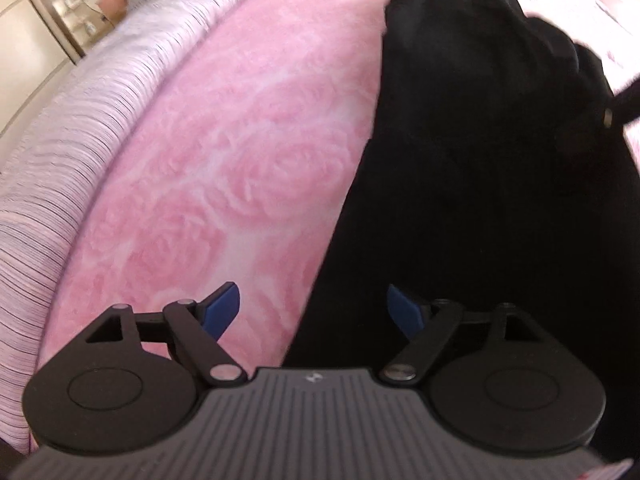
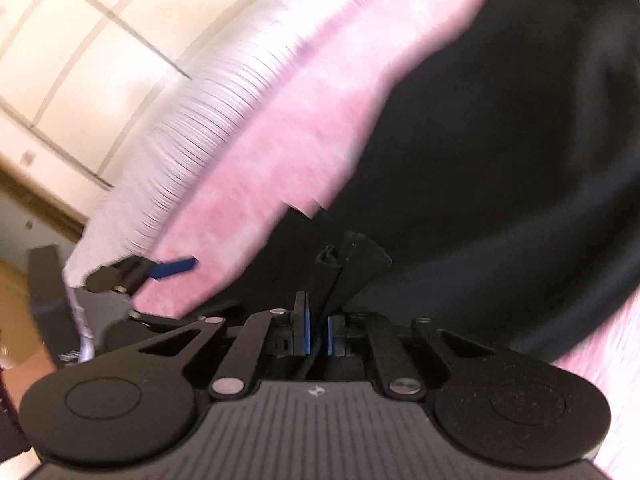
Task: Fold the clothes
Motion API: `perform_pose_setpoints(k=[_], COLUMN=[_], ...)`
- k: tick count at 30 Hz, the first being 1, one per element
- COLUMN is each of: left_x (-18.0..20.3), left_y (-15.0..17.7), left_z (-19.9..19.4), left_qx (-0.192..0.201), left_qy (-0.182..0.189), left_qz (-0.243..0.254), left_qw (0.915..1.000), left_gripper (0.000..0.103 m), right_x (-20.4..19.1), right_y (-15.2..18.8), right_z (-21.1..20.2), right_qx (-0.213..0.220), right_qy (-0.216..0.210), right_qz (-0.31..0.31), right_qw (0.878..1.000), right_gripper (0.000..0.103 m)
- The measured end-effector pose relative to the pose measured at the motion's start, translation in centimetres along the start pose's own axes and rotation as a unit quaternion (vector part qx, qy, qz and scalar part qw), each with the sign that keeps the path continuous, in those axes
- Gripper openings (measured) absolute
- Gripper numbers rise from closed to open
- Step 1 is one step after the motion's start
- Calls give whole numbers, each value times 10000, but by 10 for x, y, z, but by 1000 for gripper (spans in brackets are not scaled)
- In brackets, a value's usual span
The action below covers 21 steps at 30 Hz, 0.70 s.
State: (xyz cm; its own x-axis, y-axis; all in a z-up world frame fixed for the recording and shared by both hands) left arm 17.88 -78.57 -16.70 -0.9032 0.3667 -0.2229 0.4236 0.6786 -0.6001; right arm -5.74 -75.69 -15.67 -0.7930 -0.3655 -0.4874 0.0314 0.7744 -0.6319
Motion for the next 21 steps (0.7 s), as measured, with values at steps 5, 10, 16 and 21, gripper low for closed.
perform_pose_setpoints(k=[5,10,16,21], left_x=[11,28,6,-19], left_y=[-23,-25,1,36], left_z=[-9,10,-2,-42], left_qx=[394,203,-60,11], left_qy=[-60,-192,-477,-807], left_qz=[-220,-87,-110,421], left_qw=[9990,9996,9988,9958], left_gripper=[80,80,82,82], right_x=[18,74,57,2], right_y=[-26,11,18,34], right_z=[-39,-13,-44,-54], right_qx=[613,-156,49,-52], right_qy=[446,824,1383,1453], right_qz=[-418,15,-604,-1855], right_qw=[9962,9965,9885,9718], right_gripper=[5,10,42,43])
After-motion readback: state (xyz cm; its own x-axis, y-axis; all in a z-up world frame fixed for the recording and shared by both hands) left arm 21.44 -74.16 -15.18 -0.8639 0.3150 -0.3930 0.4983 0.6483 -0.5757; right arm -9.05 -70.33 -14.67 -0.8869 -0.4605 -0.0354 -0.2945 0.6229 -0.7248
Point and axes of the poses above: each gripper's, at about its wrist camera, not at the fingertips, and z roughly the way its jaws point, x to its right, y to its underside, the point moved 5 cm from there along z, roughly the way its jaws point, and after that the axes turned 11 degrees about -z, right-handed, at the moved point
